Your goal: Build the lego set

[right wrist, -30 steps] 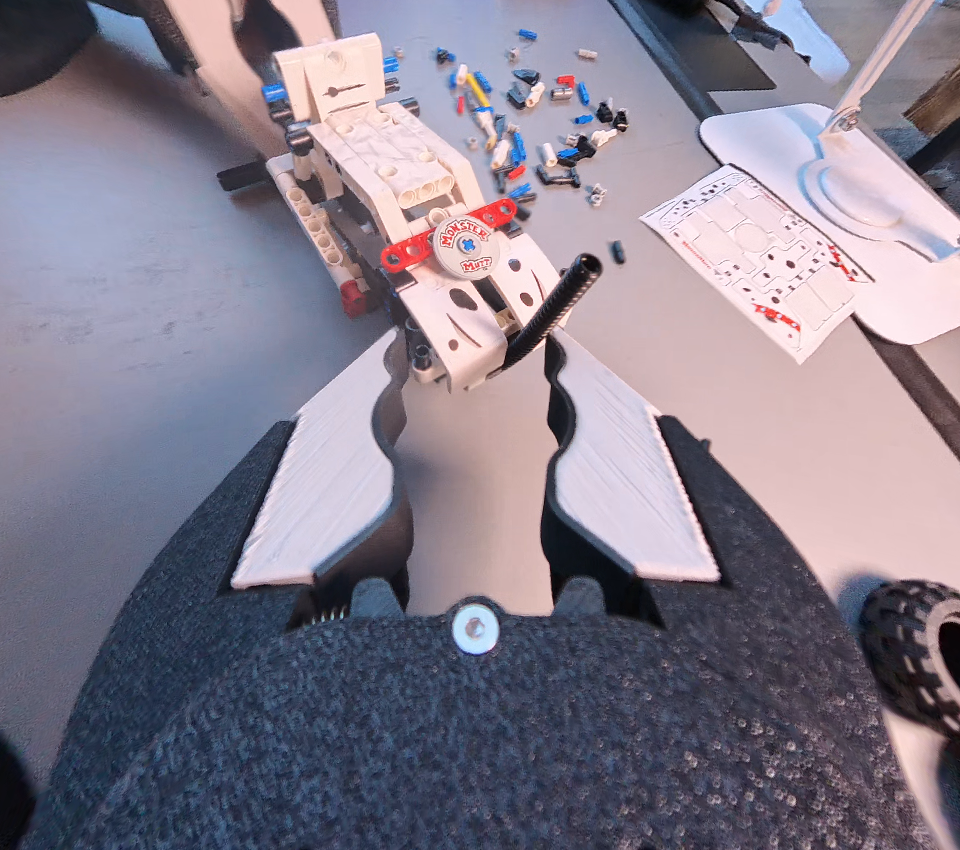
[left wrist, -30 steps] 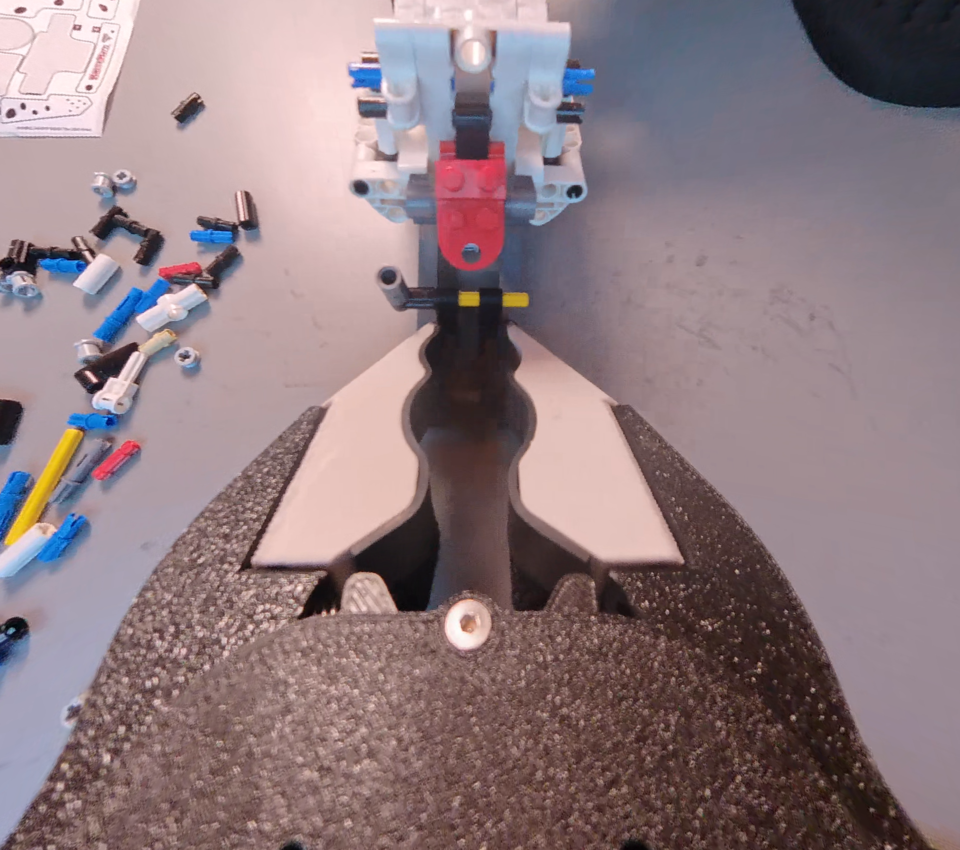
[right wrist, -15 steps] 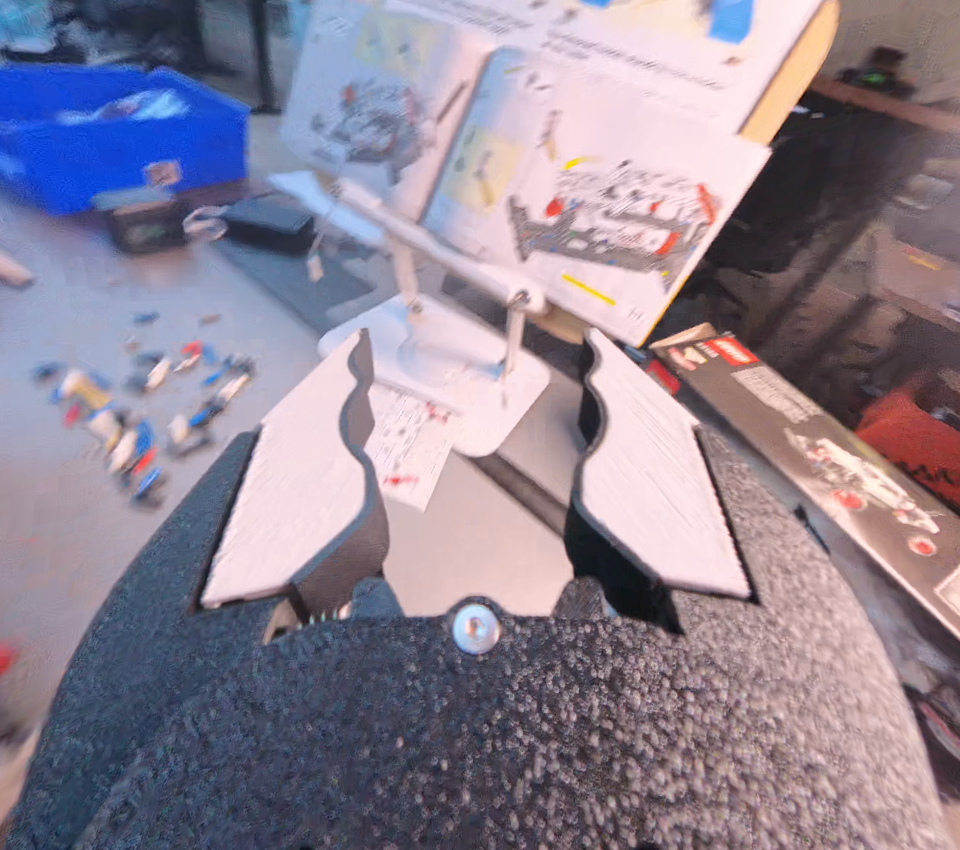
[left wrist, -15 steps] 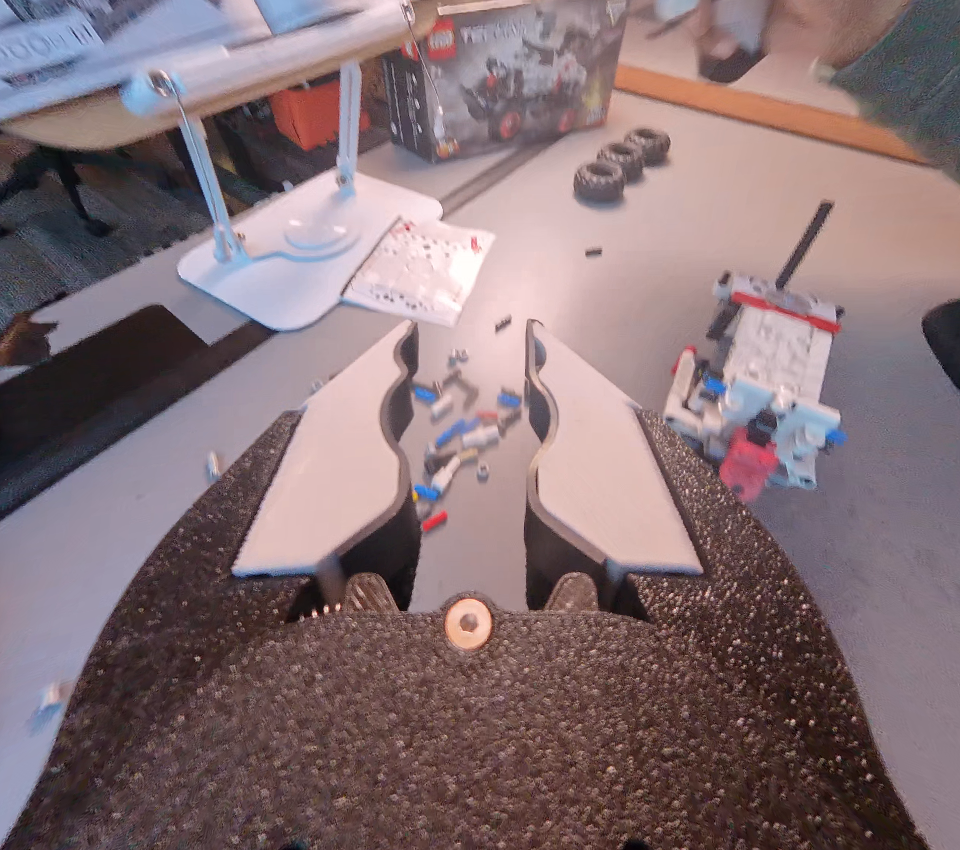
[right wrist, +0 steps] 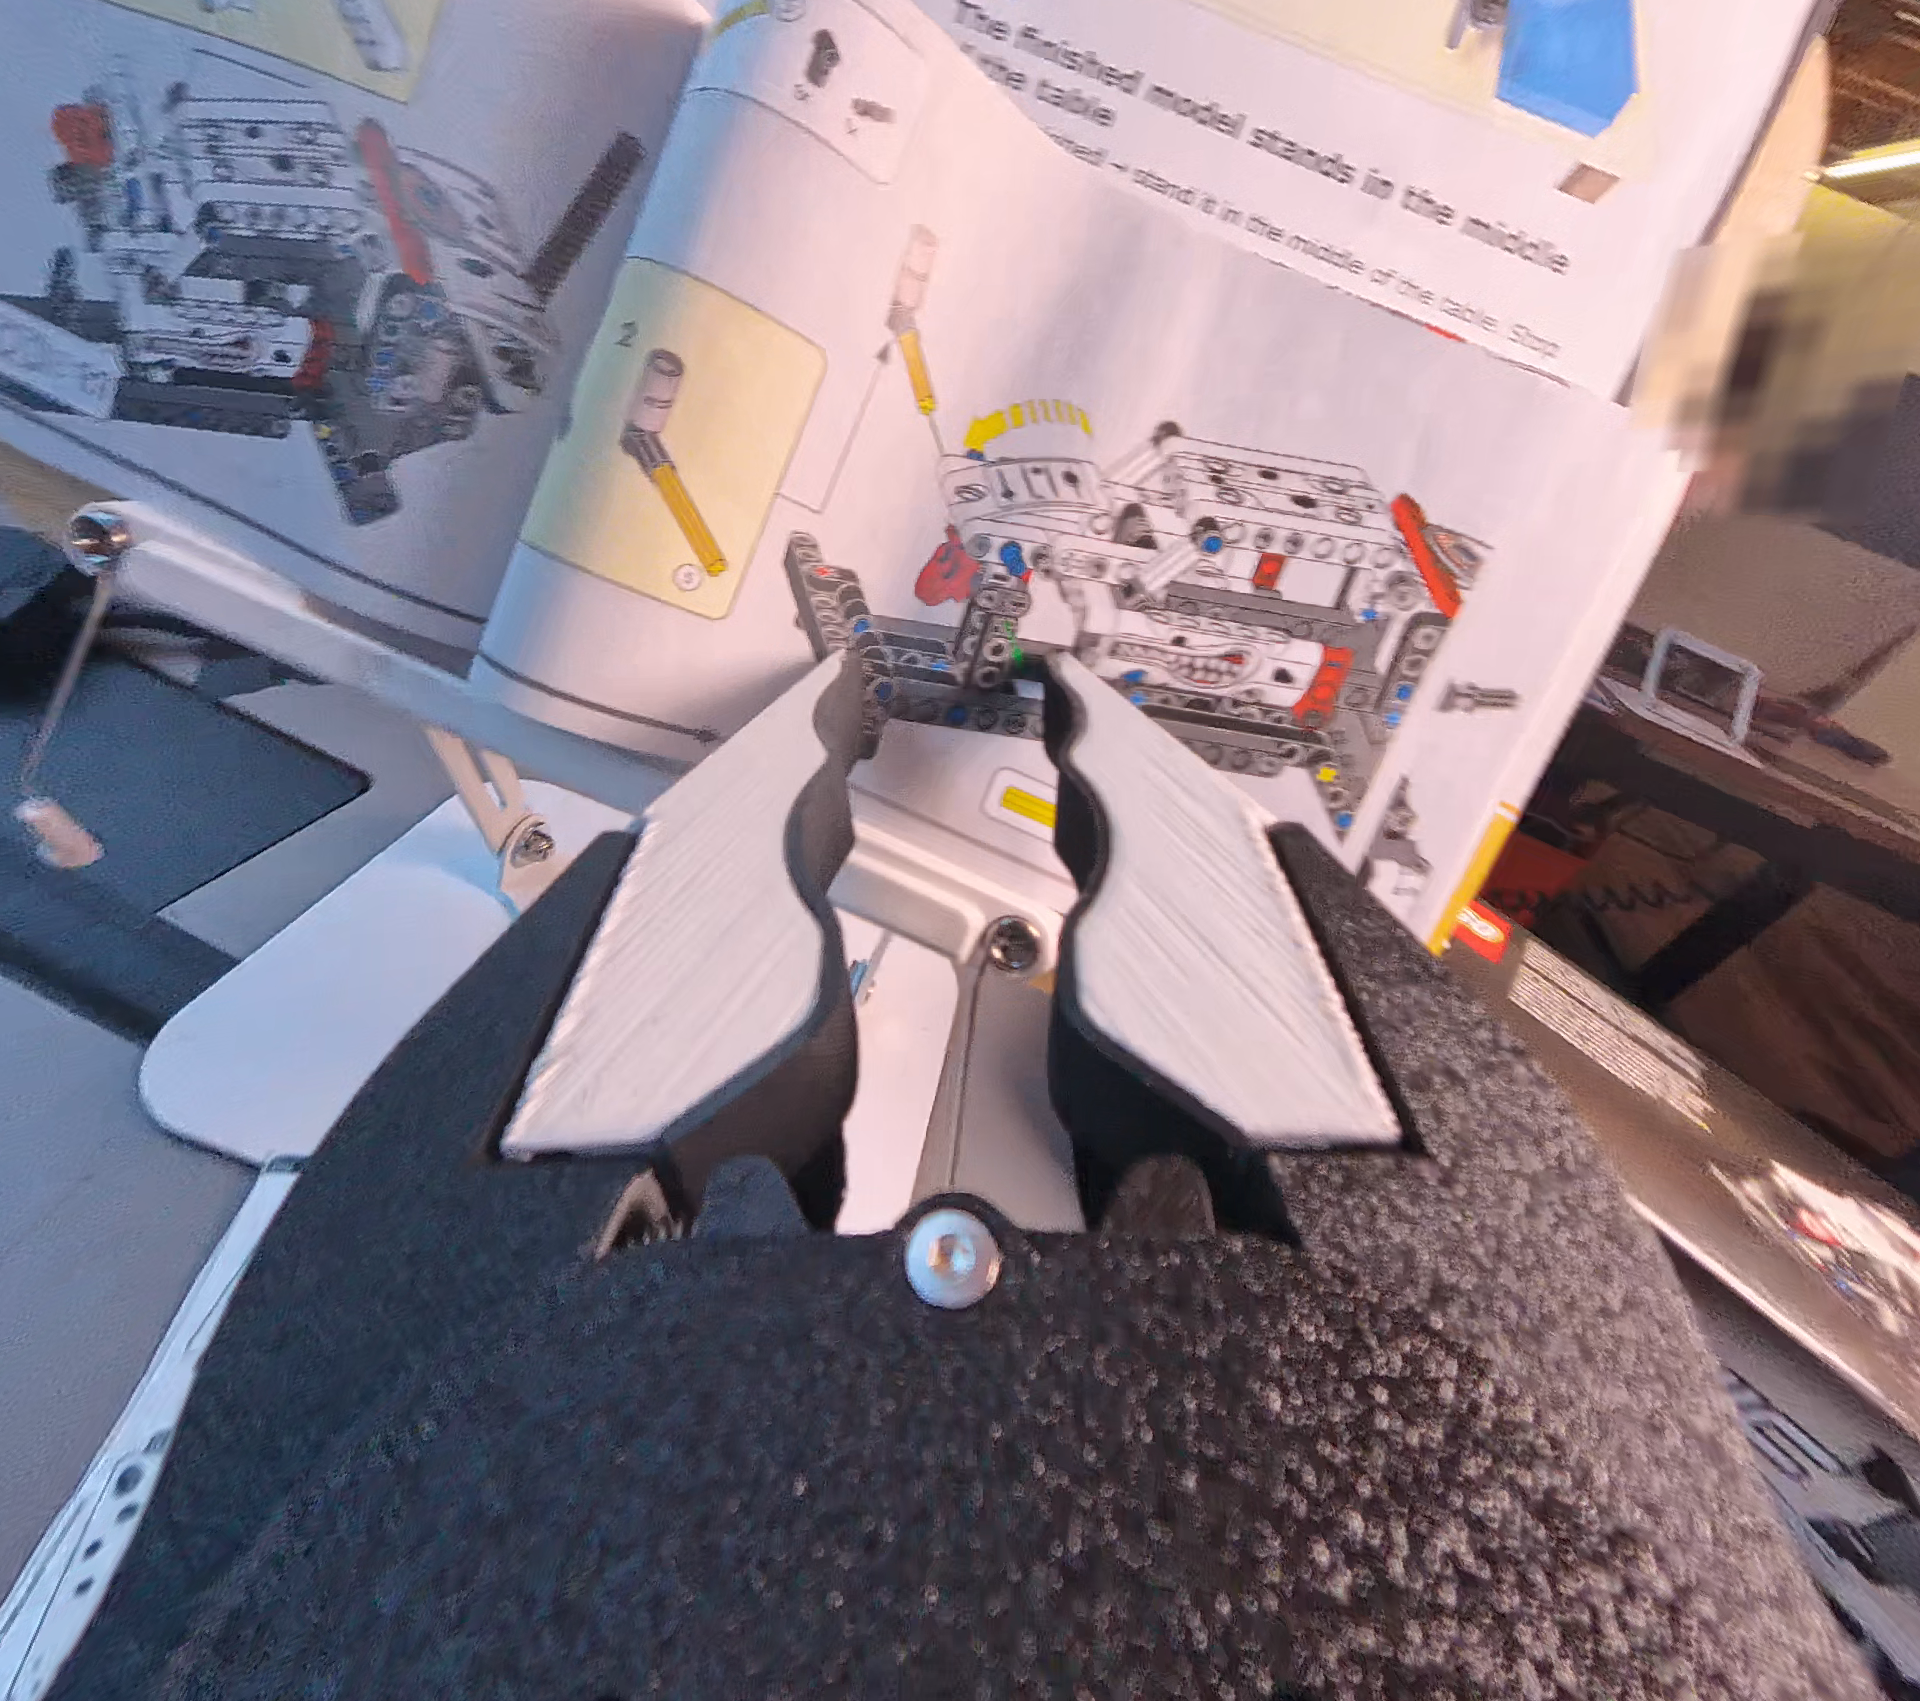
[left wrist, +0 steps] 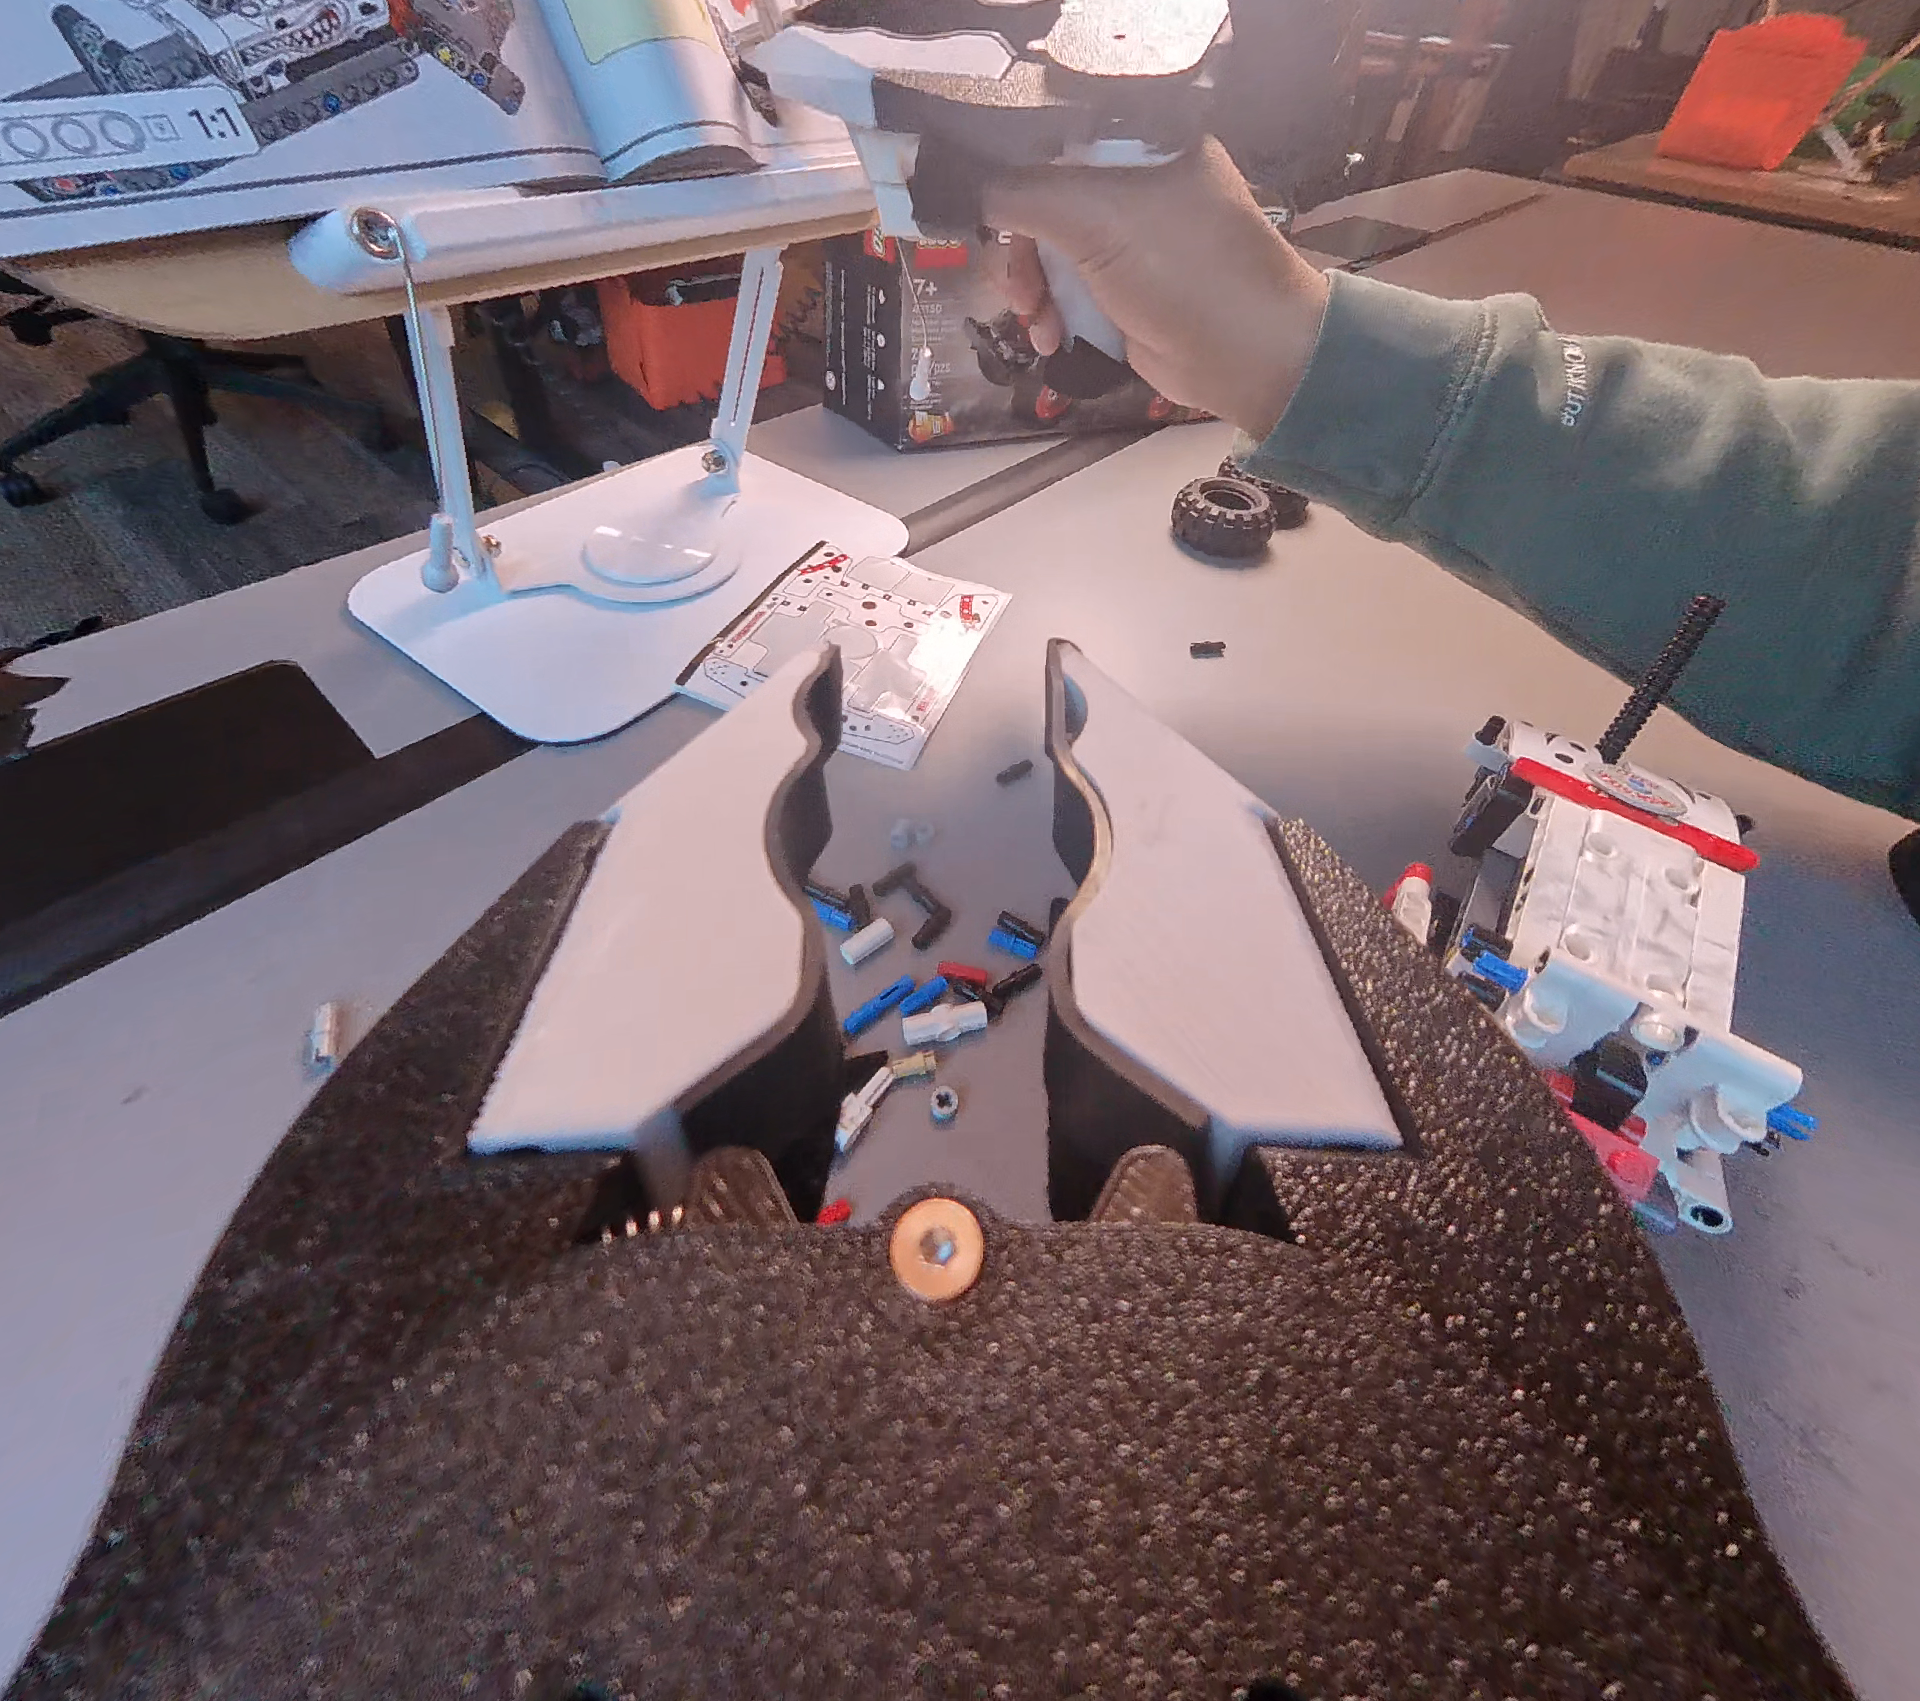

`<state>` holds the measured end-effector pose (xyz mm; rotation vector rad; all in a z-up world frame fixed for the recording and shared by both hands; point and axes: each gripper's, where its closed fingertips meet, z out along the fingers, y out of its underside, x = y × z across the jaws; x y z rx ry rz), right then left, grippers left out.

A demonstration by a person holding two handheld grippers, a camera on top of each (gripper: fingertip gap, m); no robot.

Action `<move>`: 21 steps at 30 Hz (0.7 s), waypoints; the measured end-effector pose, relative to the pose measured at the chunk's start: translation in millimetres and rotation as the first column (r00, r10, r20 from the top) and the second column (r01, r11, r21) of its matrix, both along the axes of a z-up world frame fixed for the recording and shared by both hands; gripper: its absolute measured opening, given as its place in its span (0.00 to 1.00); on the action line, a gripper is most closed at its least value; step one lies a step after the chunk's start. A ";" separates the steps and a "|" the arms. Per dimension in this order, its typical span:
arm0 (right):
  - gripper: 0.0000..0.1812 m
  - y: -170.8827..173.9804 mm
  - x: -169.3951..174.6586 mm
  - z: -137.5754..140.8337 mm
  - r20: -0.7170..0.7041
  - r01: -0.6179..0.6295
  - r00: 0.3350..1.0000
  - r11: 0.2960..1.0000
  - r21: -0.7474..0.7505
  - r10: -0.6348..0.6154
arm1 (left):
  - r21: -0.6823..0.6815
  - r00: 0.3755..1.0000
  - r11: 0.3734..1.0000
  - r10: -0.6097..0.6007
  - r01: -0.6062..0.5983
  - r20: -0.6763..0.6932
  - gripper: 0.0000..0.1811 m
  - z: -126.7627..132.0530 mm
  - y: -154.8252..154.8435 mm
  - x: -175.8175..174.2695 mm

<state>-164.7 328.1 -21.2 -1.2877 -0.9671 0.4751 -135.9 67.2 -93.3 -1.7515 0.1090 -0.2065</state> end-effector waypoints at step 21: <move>0.47 12.4 11.2 14.7 0.003 0.000 1.000 0.999 -0.033 0.000 | 0.006 0.999 0.999 -0.032 0.033 -0.021 0.22 13.4 21.0 20.3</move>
